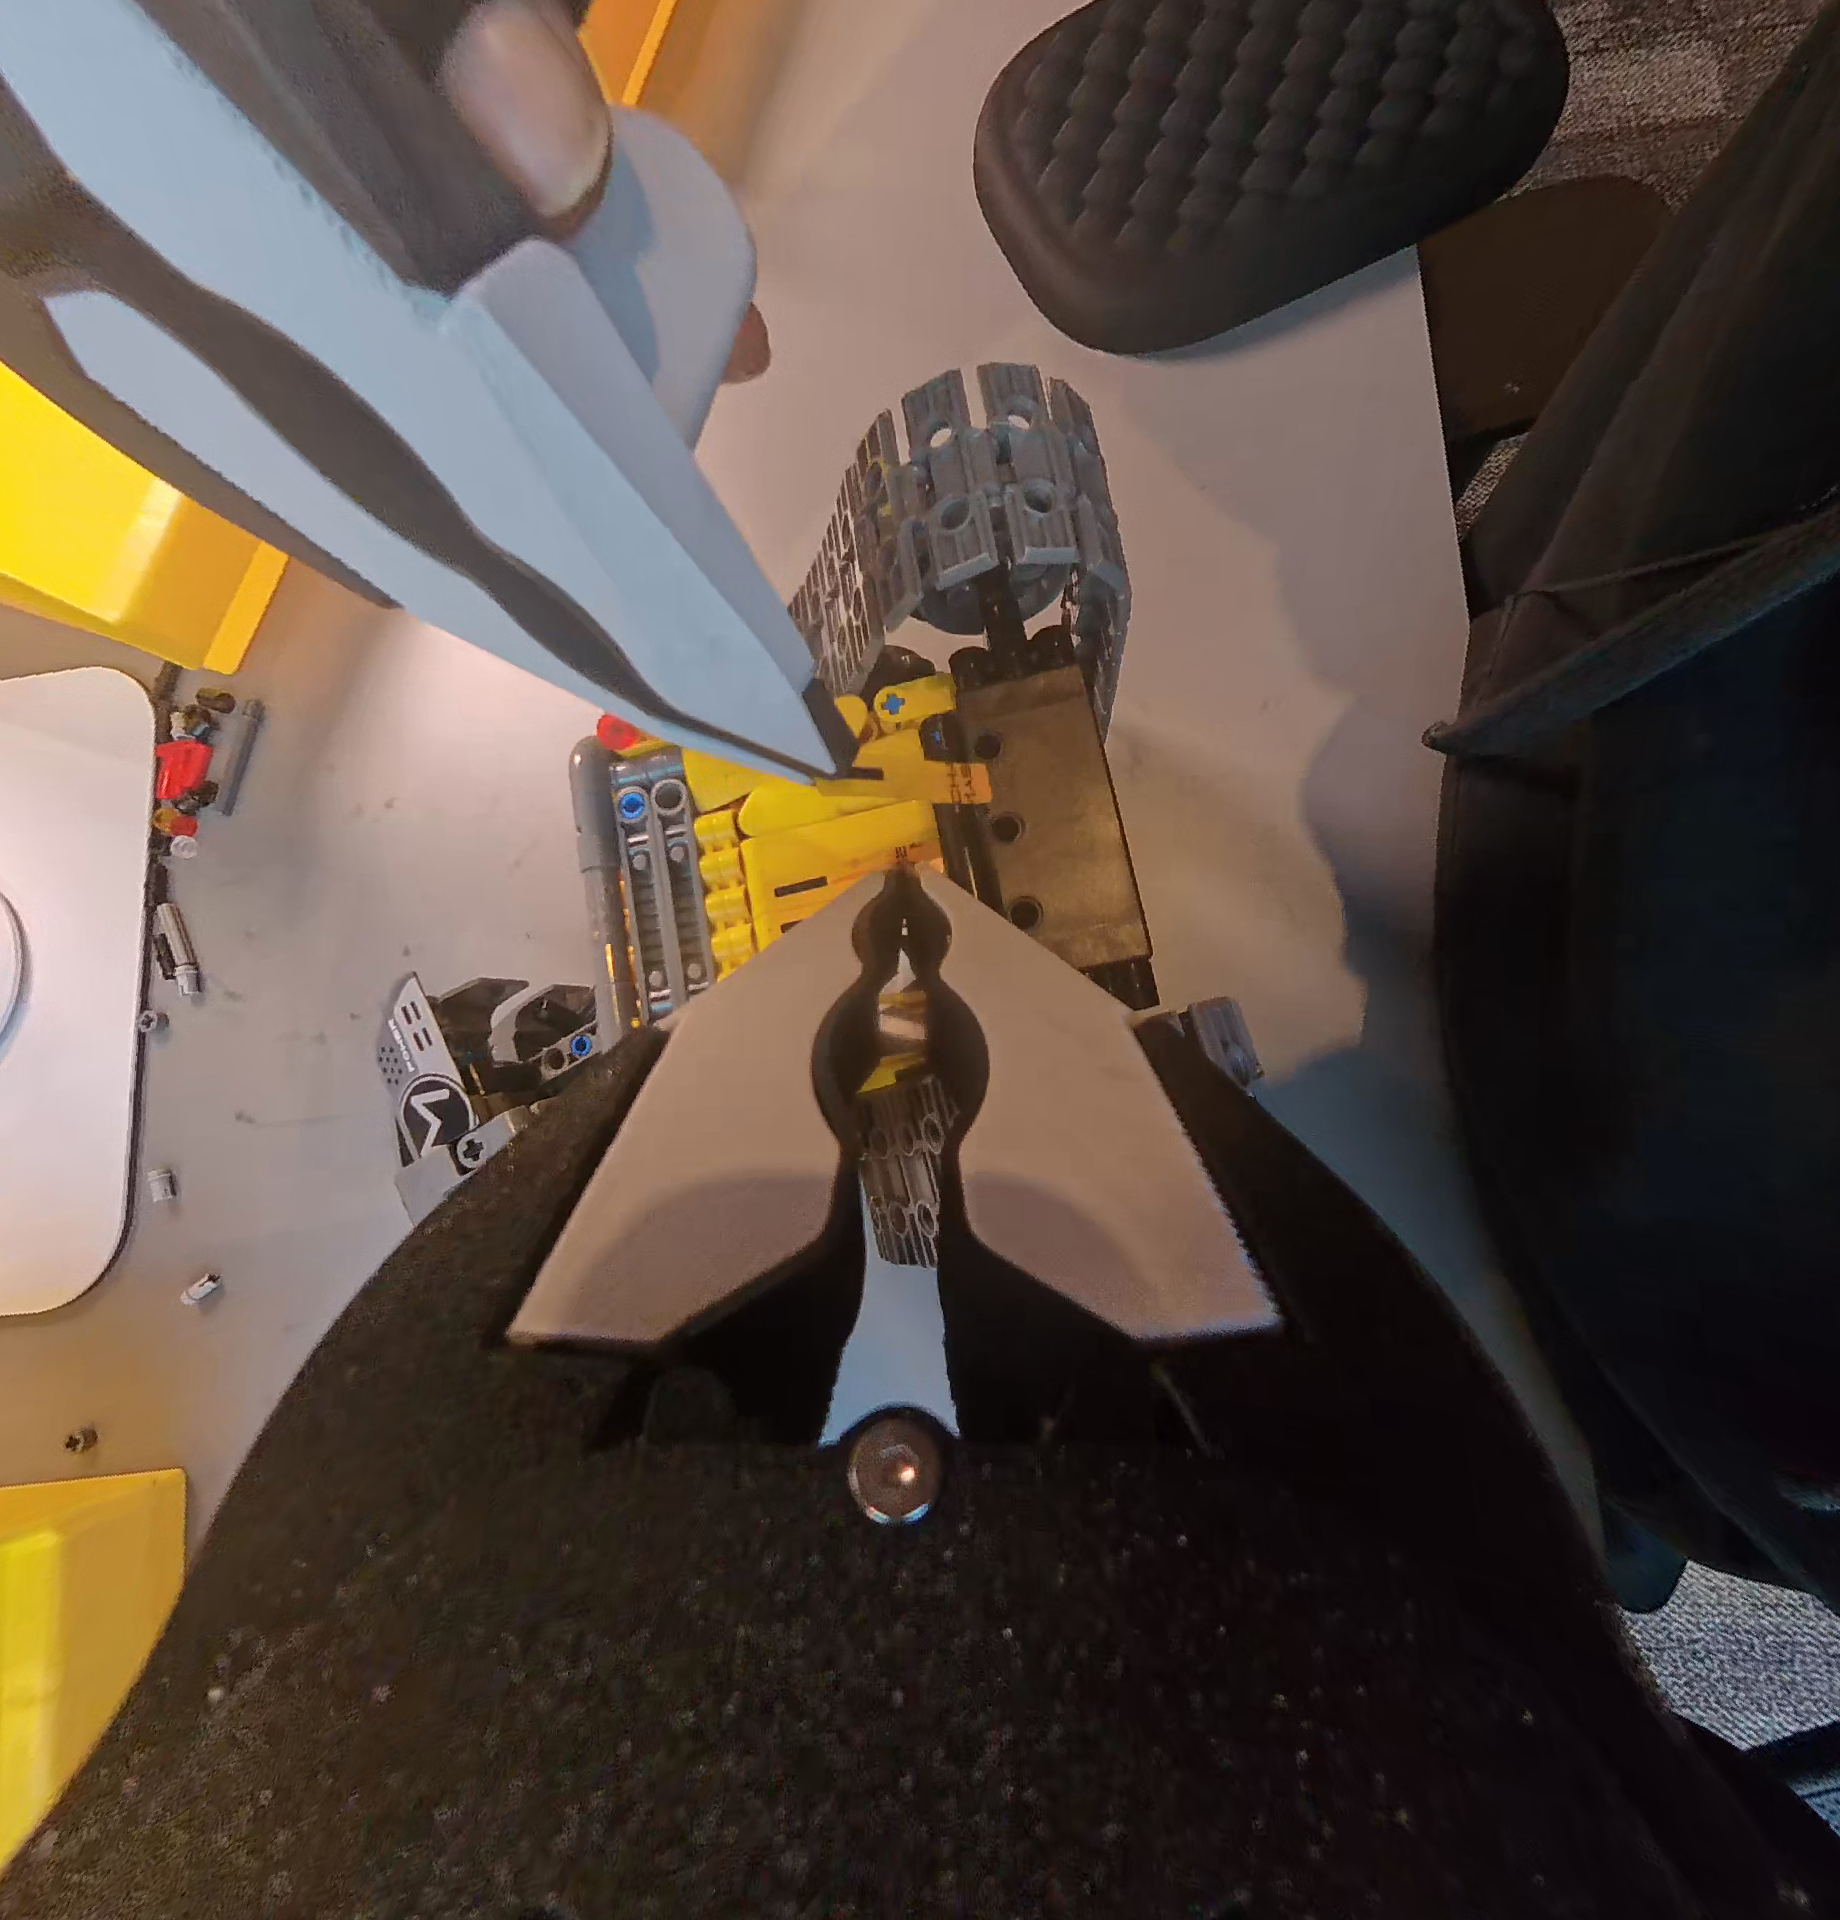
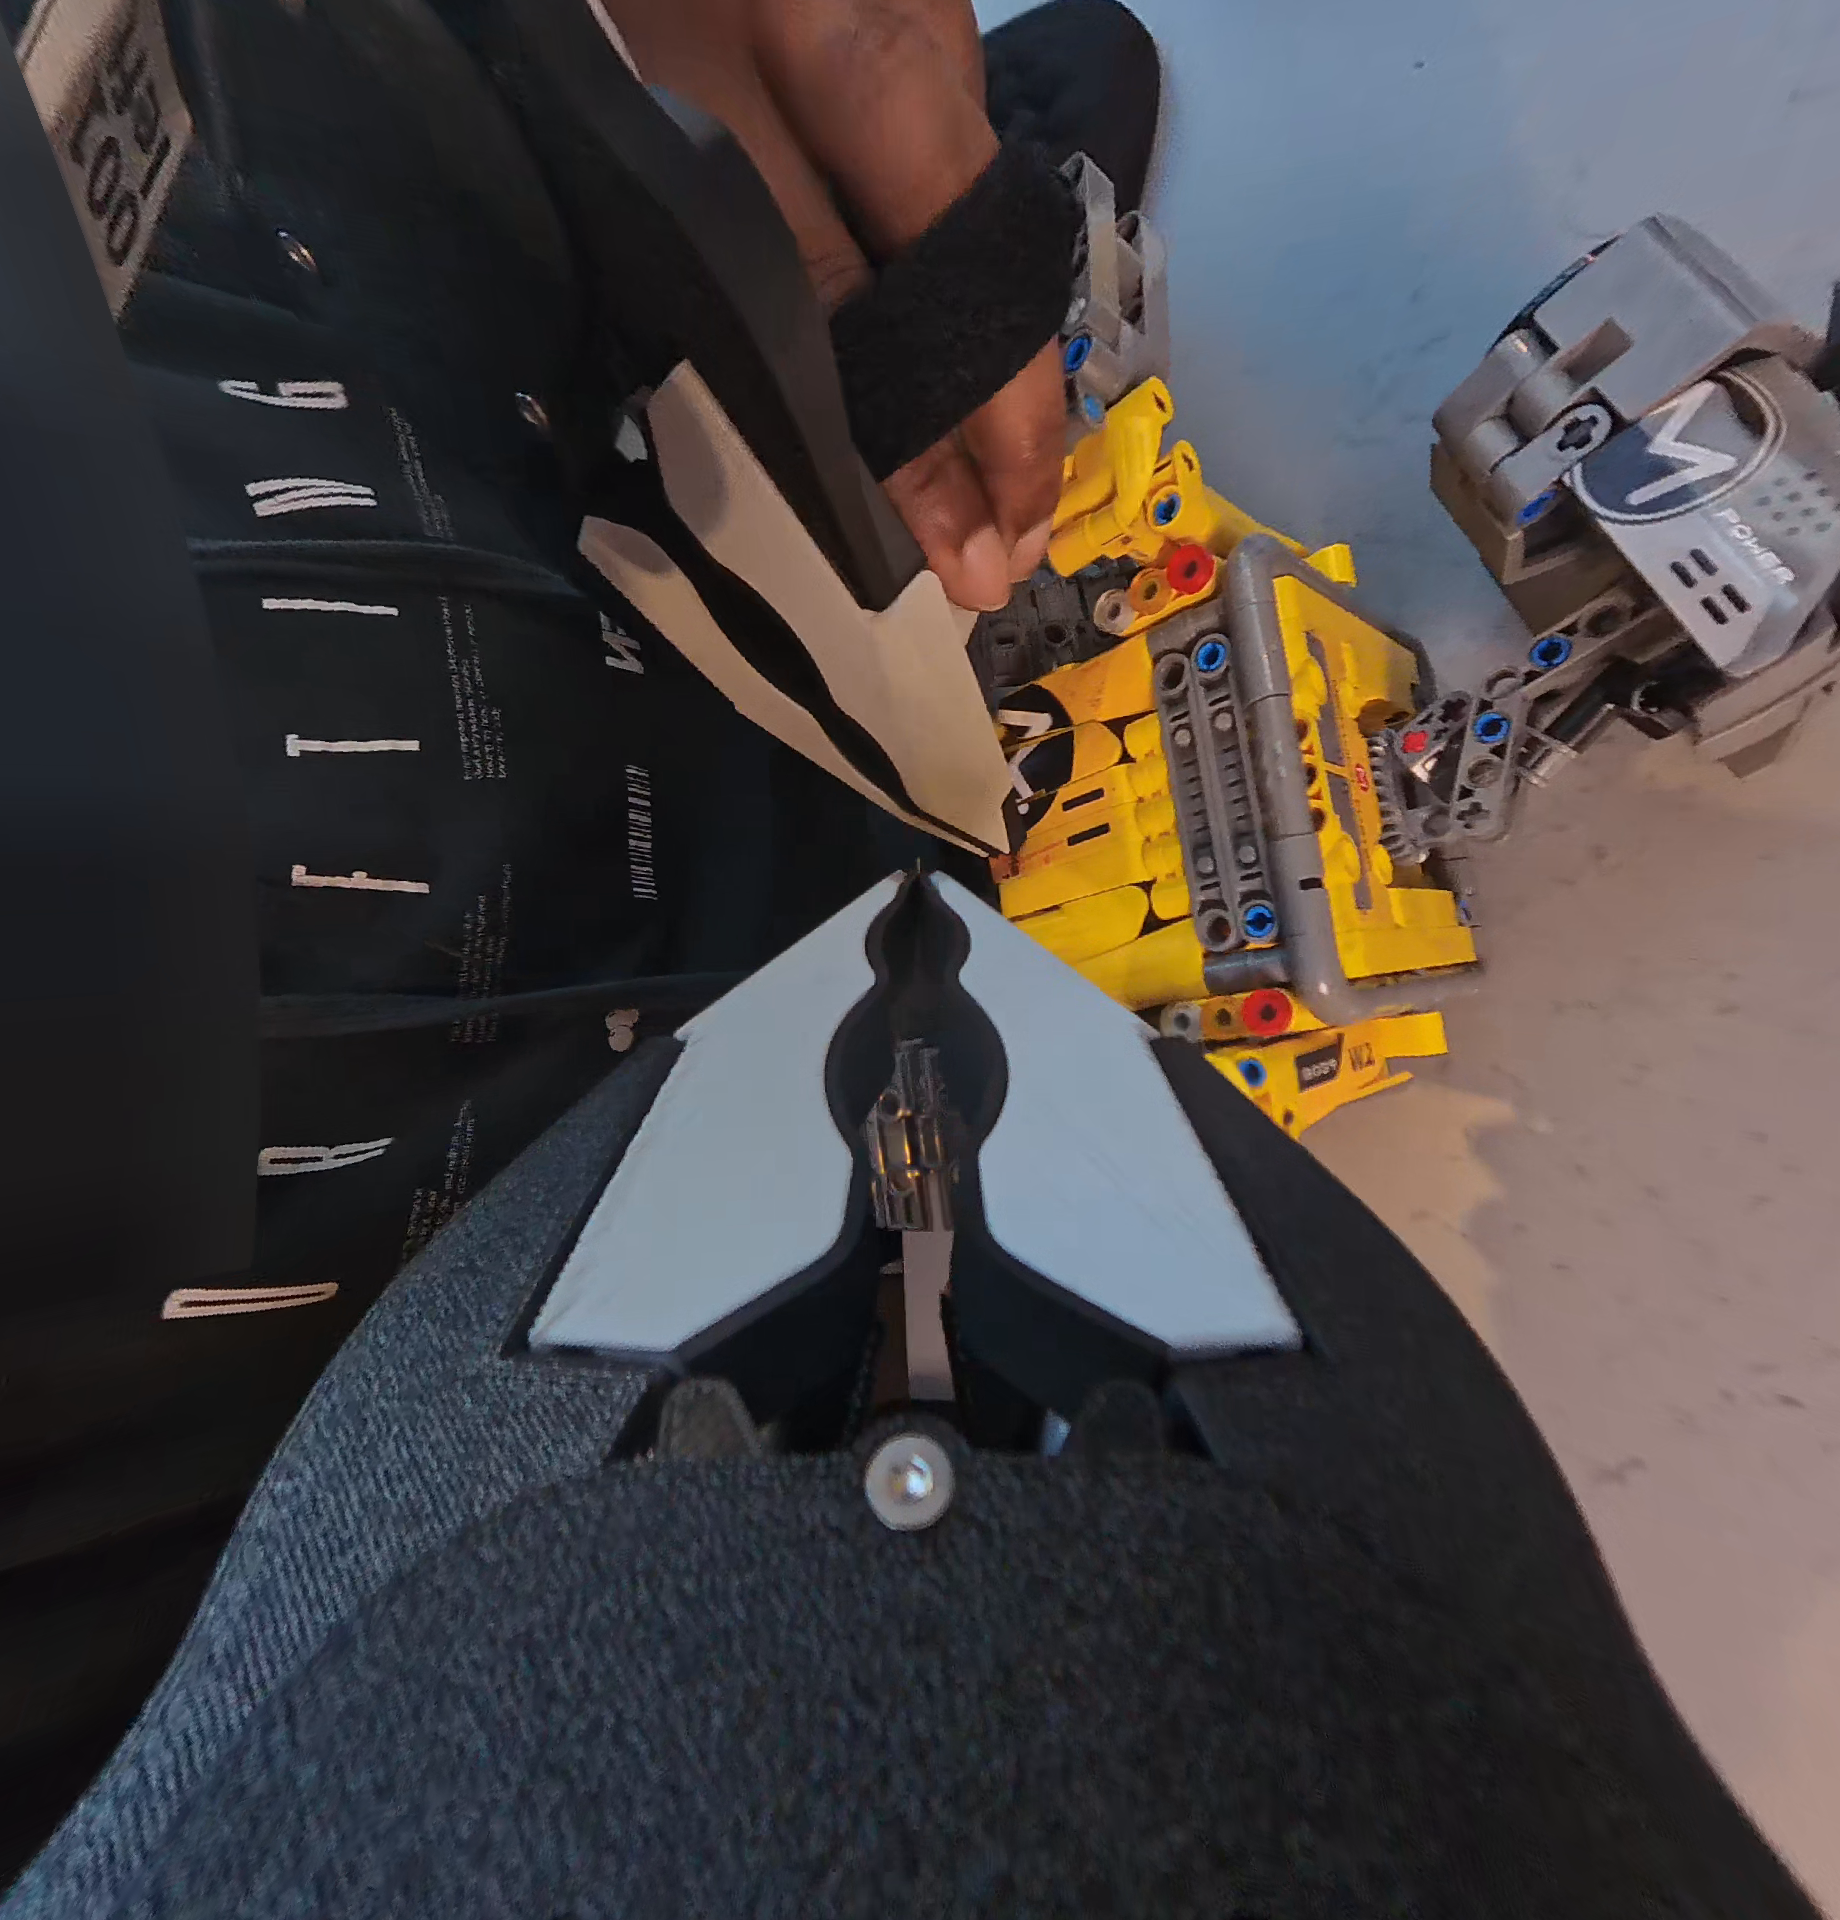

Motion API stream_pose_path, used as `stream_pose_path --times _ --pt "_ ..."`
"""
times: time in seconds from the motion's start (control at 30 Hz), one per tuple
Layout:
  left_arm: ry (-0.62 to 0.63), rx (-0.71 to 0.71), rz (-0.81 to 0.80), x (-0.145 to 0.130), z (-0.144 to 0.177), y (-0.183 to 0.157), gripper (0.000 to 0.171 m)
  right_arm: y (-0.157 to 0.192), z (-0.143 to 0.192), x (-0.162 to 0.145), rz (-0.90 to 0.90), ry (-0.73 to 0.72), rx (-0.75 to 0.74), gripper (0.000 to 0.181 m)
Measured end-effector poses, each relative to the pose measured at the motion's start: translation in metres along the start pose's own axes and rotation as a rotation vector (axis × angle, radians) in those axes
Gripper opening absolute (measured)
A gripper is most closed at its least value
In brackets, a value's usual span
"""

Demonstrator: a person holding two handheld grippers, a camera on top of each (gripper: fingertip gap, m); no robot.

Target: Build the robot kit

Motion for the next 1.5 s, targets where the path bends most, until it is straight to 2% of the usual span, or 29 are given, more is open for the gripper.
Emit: stream_pose_path --times 0.73,1.5 --pt "0.002 0.001 -0.007 0.0 0.0 -0.001 0.0 -0.019 -0.004 0.0 0.001 0.027 -0.066 0.0" --pt "-0.009 -0.009 -0.02 0.001 -0.001 -0.004 0.0 -0.029 -0.008 -0.003 0.119 0.069 -0.304 0.0"
Point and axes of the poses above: each gripper's, where its closed fingertips meet, z back along the fingers, x out of its top, y = z × x across the jaws, the point moved 3 cm from there along z, back along the fingers, and after that the axes turned 15 degrees about -y, right-handed, at the moved point
